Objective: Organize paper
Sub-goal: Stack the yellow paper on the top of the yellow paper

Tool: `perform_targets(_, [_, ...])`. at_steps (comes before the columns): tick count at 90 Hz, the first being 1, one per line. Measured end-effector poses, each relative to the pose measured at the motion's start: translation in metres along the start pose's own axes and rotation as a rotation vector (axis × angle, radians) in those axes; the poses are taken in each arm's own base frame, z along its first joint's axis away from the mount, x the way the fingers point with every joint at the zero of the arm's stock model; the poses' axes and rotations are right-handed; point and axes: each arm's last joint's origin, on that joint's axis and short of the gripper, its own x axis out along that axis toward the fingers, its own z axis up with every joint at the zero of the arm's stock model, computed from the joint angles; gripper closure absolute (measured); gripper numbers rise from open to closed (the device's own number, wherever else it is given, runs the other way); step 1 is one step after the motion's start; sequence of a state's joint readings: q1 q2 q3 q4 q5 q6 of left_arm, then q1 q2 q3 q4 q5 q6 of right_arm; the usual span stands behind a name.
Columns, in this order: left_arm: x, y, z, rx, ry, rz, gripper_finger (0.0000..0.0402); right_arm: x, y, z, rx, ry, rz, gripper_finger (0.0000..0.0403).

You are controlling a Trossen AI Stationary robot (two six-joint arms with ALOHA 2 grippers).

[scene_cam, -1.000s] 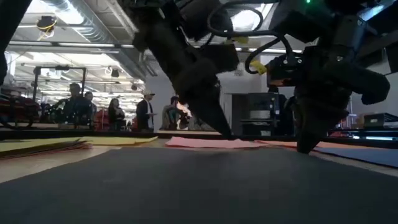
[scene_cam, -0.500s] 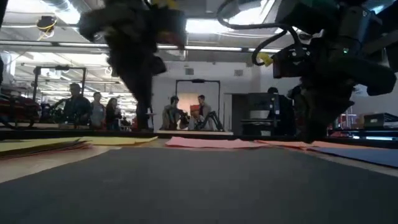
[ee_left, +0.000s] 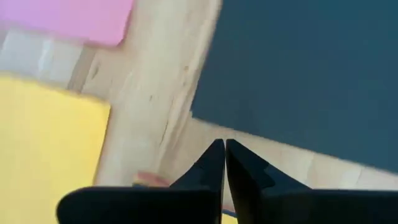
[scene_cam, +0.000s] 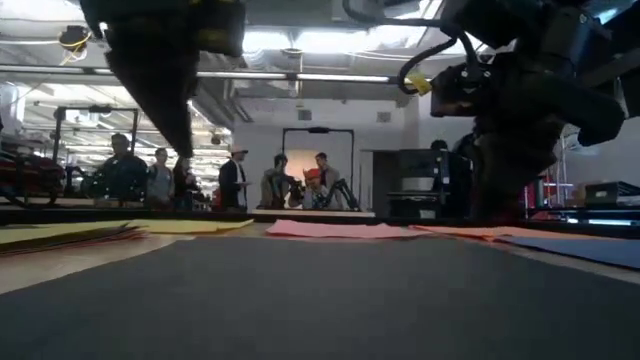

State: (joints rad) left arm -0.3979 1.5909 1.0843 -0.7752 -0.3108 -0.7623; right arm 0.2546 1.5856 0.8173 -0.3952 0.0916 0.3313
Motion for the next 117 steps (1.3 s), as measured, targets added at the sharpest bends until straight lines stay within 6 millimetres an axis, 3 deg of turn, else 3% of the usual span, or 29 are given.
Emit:
perform_targets(29, [-0.002, 0.001, -0.017, -0.305, 0.117, 0.078, 0.0402, 0.0, -0.002, 0.002, -0.003, -0.036, -0.069, 0.0401])
perform_targets(47, [0.013, -0.001, -0.023, -0.331, 0.197, 0.142, 0.0395, 0.0, -0.001, 0.004, -0.035, -0.057, -0.068, 0.0401])
perform_targets(86, [0.034, -0.001, -0.019, -0.474, 0.264, 0.151, 0.0304, 0.0, 0.0, 0.006, -0.055, -0.077, -0.062, 0.0401])
perform_targets(117, [0.051, -0.003, -0.024, -0.492, 0.316, 0.216, 0.0247, 0.0, -0.001, 0.006, -0.06, -0.082, -0.081, 0.0401])
